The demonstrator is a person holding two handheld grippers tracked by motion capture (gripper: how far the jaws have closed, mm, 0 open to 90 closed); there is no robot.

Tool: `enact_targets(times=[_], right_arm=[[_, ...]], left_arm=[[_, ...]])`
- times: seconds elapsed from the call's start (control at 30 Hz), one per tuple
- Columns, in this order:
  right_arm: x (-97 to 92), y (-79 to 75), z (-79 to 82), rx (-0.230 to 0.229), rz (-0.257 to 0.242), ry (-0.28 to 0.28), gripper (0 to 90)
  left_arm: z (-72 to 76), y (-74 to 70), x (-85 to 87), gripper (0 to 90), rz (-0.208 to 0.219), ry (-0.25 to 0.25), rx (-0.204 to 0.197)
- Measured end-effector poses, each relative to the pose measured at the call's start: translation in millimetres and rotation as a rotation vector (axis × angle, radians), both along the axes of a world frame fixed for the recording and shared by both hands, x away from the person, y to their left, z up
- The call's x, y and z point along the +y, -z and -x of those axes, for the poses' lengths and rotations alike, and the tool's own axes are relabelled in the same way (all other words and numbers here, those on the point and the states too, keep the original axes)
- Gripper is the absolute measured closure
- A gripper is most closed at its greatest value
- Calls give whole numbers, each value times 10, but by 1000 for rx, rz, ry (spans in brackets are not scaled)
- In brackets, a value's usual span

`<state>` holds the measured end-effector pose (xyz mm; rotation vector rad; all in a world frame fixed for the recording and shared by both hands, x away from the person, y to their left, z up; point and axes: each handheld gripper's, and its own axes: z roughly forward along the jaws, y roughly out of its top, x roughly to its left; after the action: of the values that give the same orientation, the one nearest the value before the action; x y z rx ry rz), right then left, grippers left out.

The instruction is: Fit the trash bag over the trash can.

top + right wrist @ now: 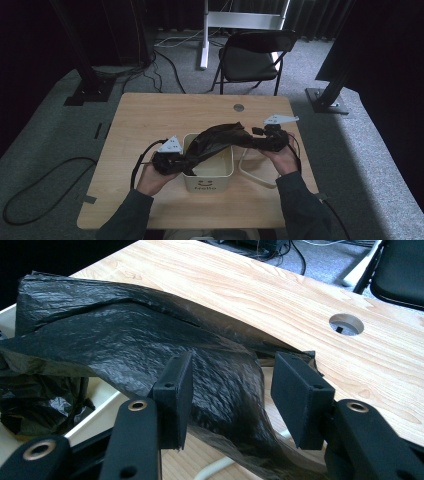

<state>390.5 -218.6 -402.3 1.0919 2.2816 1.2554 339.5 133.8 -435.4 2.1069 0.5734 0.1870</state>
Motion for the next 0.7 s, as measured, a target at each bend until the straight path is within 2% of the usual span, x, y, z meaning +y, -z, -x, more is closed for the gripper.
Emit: enact_targets(times=[0.27, 0.4, 0.7], right_arm=[[140, 0, 14, 12, -17, -59, 509], [211, -17, 53, 14, -48, -96, 508], [330, 25, 162, 29, -68, -174, 502]], left_arm=[[1, -2, -6, 826, -1, -1, 1], [4, -6, -10, 811, -4, -1, 3], [16, -9, 16, 784, -3, -9, 4]])
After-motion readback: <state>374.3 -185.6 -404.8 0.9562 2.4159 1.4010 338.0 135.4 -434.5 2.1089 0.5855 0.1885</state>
